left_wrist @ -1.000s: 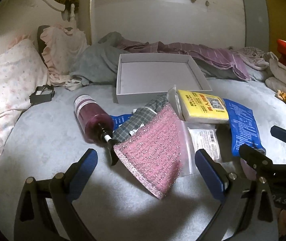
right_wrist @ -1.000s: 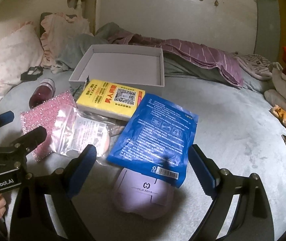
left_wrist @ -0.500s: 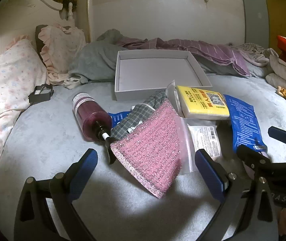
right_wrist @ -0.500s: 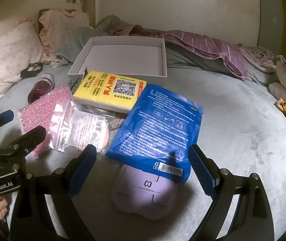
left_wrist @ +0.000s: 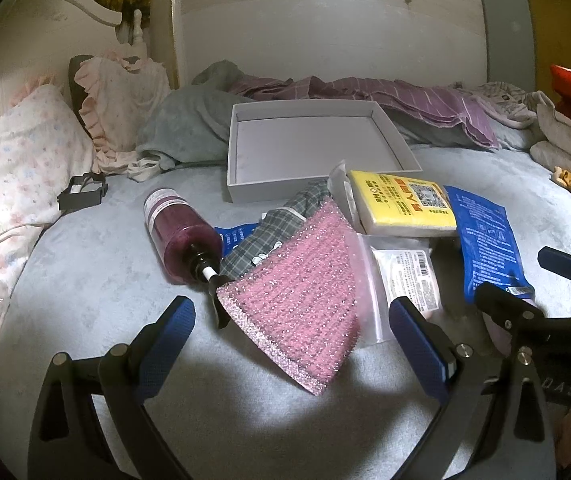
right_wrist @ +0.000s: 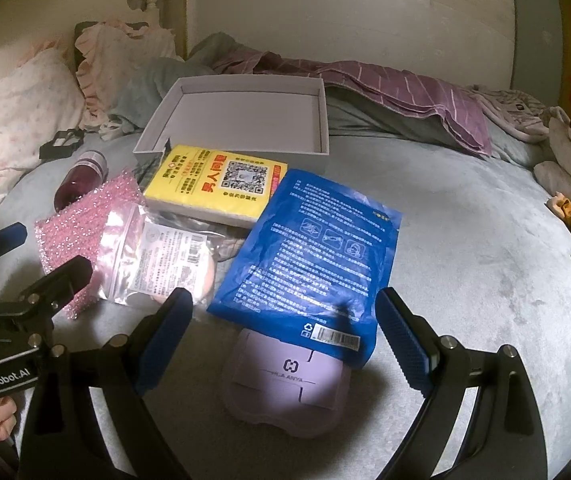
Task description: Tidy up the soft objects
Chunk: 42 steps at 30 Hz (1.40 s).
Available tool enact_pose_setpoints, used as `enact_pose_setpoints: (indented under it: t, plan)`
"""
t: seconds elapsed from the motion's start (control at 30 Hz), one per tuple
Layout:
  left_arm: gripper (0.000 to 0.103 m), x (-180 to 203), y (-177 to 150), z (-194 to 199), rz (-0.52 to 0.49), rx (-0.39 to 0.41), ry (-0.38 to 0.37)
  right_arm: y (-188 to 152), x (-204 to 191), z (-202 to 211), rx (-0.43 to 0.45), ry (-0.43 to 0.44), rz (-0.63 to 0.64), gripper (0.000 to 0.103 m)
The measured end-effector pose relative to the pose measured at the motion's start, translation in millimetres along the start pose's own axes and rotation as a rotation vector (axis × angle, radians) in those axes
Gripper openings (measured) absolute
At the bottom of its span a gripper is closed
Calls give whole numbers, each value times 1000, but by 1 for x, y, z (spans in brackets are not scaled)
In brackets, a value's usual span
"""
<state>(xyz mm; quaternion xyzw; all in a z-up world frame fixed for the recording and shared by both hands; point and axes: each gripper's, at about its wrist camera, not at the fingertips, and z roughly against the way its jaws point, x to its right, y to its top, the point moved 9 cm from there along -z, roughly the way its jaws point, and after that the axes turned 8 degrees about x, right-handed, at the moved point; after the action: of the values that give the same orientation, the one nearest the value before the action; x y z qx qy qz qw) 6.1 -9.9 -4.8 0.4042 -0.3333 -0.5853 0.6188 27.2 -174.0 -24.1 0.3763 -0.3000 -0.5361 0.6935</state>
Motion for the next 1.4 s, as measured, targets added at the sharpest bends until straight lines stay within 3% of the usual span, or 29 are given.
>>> enact_pose_setpoints:
  t: [0.2,0.37,0.57,0.83,0.97,1.2,1.3,1.4]
  plan:
    - [99,0,0,2,-6,6,12,0,3,3,11,-4,-8,93]
    - [98,1,1,7,-45,20,76,-1,2,4,13,-8,-1,93]
    - [98,0,-2,2,-52,-10,79,3,5,10,46,-12,-17,93]
    - [98,-6,2,4,-2,13,50,-1,16,4,13,0,-85,93]
    - [87,-4,2,6,13,-10,-32,1,20,6,9,44,-138,93]
    - [85,-13,2,-2,99,-79,-110,-14,40,-19,-188,125,-319,93]
    - [73,-18,-3,-9,142,-121,-124,-15,53,-29,-212,128,-435,93]
    - [55,-17,-10,-16,156,-166,-140,-13,57,-42,-240,130,-468,93]
